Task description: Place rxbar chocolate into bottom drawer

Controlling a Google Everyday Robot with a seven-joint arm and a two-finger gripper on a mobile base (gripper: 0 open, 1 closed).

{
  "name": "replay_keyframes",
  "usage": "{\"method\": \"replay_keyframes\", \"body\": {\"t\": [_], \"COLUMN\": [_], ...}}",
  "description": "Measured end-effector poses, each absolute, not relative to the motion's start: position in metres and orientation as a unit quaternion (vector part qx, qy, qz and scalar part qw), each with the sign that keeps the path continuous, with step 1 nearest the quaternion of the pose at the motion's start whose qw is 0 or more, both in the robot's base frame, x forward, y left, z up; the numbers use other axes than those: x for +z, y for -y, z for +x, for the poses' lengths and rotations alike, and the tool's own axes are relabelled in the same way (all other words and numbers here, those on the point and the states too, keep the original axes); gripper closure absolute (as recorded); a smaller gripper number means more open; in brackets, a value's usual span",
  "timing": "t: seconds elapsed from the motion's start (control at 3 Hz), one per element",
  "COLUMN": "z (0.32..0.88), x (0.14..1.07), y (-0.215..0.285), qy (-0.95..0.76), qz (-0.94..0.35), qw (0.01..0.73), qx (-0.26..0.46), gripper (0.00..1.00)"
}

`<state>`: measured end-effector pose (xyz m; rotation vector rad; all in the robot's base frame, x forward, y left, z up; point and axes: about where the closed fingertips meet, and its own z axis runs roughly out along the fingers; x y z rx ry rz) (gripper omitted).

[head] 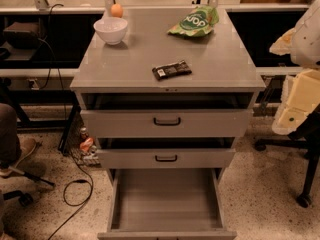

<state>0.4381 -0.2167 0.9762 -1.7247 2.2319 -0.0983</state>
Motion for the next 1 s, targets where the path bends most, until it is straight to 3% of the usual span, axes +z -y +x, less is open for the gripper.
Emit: {"method": "replay_keyframes", "body": {"t": [0.33,1.0], "z": [0.438,0.534], "x": [0.976,0.96], "y": [0.217,0.189], "qy": [-0.781,-0.727], "qz": [-0.603,-0.654], "qw": [0.159,0.212], "qx": [-0.034,-0.006], "gripper": [0.0,0.0]}}
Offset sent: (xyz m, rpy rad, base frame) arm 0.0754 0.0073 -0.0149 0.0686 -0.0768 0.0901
